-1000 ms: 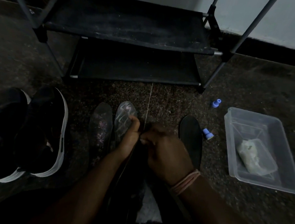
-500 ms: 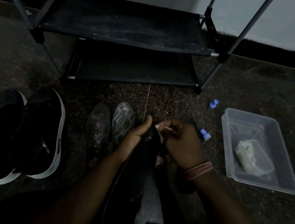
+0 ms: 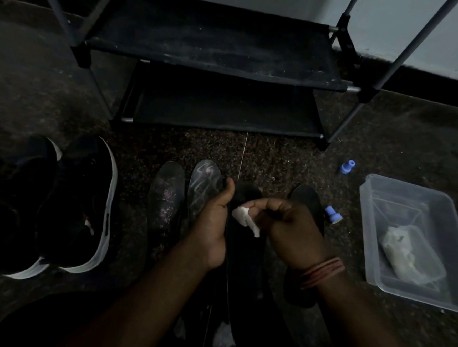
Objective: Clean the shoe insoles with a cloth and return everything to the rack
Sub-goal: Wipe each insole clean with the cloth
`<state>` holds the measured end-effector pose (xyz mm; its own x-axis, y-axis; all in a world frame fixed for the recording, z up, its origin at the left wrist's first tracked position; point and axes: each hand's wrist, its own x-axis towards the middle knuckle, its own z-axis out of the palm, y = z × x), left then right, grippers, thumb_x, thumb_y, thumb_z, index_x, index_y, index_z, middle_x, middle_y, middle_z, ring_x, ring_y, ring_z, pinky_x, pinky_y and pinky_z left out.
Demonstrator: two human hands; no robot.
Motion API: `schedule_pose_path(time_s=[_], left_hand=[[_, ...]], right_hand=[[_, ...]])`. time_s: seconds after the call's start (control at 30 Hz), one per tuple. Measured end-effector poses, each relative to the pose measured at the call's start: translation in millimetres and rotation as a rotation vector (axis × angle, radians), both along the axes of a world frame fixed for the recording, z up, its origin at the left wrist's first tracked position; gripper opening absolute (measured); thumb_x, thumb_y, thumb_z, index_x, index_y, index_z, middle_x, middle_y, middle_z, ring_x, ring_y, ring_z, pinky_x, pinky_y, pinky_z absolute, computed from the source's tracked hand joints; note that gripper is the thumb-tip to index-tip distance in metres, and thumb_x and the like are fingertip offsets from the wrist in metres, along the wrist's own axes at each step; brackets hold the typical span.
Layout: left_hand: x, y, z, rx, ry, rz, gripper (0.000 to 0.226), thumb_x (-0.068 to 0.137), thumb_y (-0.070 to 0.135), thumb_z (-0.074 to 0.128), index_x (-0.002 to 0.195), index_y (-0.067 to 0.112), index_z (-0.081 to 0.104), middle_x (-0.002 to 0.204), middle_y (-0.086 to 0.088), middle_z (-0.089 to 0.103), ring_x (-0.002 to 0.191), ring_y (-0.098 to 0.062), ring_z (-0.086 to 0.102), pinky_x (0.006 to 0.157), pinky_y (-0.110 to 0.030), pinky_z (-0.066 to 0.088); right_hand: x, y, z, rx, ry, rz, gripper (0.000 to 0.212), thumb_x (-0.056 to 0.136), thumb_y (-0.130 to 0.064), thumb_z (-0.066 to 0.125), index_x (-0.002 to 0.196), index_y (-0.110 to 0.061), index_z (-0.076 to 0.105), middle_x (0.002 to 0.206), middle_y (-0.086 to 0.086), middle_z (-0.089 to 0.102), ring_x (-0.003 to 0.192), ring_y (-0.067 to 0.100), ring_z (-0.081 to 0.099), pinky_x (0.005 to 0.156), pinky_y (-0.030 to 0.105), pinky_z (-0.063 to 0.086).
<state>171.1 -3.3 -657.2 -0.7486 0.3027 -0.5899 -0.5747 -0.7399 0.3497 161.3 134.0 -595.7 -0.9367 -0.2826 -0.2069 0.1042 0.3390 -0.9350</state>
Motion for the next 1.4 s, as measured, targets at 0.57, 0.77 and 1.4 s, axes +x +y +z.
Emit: schedule_pose_path(time_s=[0.57,0.77,1.4], left_hand=[[7,11,7,-0.006,-0.001,-0.019,0.06,0.097,0.061,0.046,0.126,0.013,0.07,0.126,-0.015,0.069,0.117,-0.032,0.065,0.103,-0.045,0.048],[8,6,1,-0.008,-0.013,-0.04,0.066,0.098,0.064,0.039,0.111,0.012,0.077,0.119,-0.015,0.072,0.108,-0.03,0.07,0.097,-0.043,0.05],[18,27,13,-0.059,0.018,-0.227,0.065,0.099,0.062,0.034,0.134,0.015,0.063,0.132,-0.01,0.067,0.123,-0.024,0.062,0.104,-0.04,0.048]], right_hand=[[3,6,-16,0.478,0.522,0.054,0.015,0.084,-0.015,0.068,0.094,-0.019,0.077,0.094,0.004,0.072,0.086,0.021,0.069,0.079,0.04,0.055],[12,-4,-9,0.406,0.417,0.113,0.013,0.084,-0.011,0.07,0.09,-0.02,0.078,0.089,-0.004,0.075,0.079,0.006,0.067,0.074,0.017,0.051],[-13,28,-15,0.627,0.419,-0.124,0.01,0.086,-0.017,0.067,0.08,-0.022,0.073,0.086,0.008,0.068,0.081,0.026,0.066,0.078,0.043,0.053]])
